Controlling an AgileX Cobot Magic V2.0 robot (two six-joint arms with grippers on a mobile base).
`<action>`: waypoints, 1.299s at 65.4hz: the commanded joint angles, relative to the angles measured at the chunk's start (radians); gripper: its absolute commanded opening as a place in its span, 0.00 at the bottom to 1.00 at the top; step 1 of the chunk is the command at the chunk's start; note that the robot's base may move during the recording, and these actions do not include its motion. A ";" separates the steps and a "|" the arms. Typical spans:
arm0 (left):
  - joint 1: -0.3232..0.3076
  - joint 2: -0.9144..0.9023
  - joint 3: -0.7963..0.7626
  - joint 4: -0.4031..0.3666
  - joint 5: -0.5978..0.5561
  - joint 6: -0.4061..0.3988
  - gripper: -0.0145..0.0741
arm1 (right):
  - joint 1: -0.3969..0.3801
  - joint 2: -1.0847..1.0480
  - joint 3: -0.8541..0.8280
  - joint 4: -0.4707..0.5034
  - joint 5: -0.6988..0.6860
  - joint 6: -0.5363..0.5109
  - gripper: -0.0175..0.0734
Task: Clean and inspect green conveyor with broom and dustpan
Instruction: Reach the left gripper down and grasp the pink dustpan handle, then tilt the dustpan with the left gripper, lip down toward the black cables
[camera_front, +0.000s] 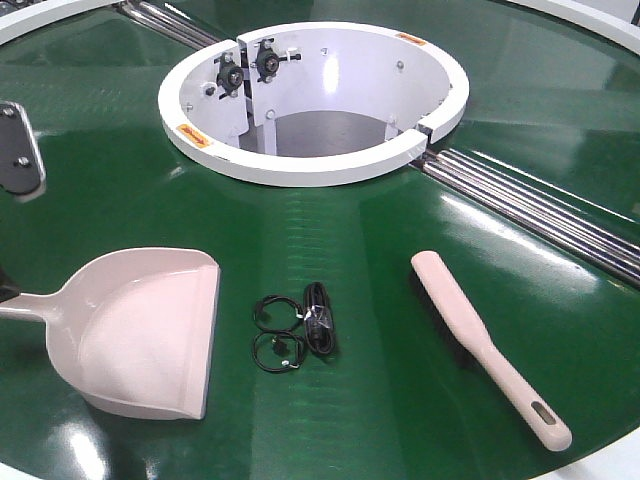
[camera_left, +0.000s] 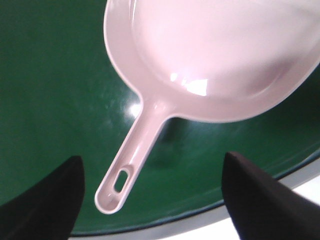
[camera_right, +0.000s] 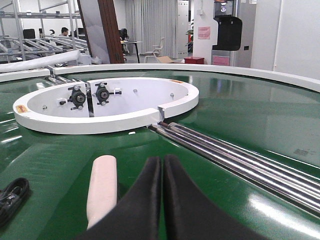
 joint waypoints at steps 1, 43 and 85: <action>0.003 0.014 -0.033 0.072 -0.030 0.005 0.75 | -0.006 -0.010 0.004 0.000 -0.070 -0.009 0.18; 0.003 0.270 -0.033 0.154 -0.022 0.170 0.80 | -0.006 -0.010 0.004 0.000 -0.070 -0.009 0.18; 0.003 0.390 -0.033 0.223 -0.152 0.238 0.76 | -0.006 -0.010 0.004 0.000 -0.070 -0.009 0.18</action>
